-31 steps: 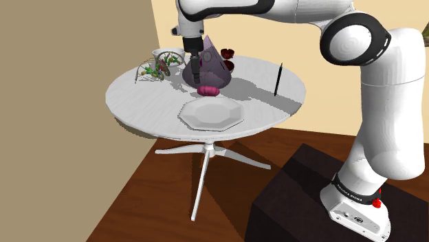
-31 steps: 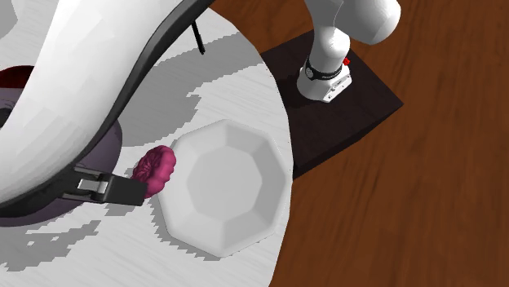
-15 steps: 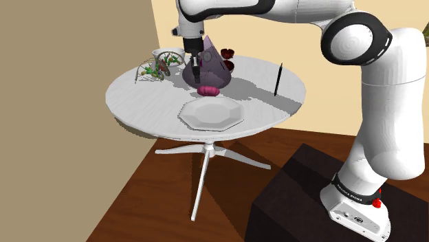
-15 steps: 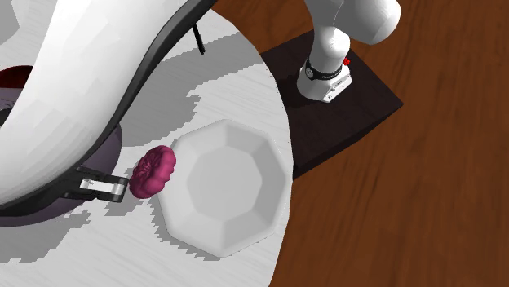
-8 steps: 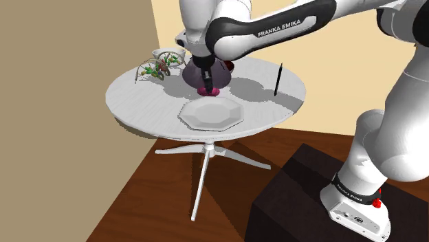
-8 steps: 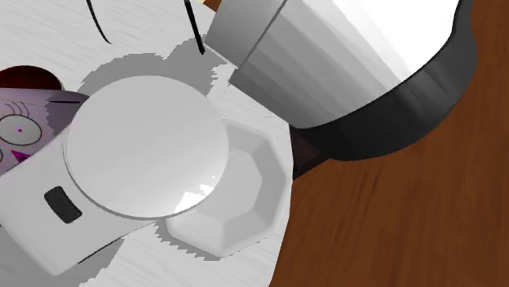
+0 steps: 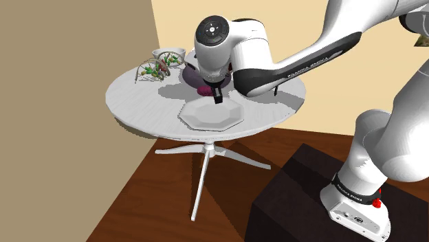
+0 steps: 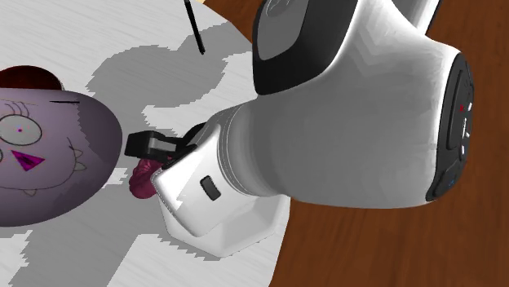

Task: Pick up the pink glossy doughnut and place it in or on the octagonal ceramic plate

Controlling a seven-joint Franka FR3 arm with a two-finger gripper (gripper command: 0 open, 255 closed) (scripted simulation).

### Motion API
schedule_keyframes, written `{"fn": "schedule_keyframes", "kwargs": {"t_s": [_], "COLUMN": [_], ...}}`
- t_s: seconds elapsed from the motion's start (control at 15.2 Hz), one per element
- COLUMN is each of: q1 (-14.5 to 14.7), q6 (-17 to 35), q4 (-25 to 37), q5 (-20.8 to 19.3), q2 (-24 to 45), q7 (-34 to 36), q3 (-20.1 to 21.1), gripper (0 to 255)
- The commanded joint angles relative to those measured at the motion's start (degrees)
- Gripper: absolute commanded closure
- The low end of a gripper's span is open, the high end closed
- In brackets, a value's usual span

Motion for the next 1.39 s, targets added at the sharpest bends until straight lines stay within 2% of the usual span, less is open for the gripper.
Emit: {"fn": "schedule_keyframes", "kwargs": {"t_s": [0.0,0.59,0.66,1.32], "q1": [-0.5,-0.6,-0.6,-0.5], "q6": [1.3,1.7,1.7,1.2], "q4": [-0.5,-0.6,-0.6,-0.2], "q5": [-0.8,-0.9,-0.9,-0.7], "q2": [0.6,0.7,0.7,0.5], "q7": [0.4,0.5,0.5,-0.1], "q3": [-0.5,-0.6,-0.6,-0.6], "gripper": [0,0,255,255]}}
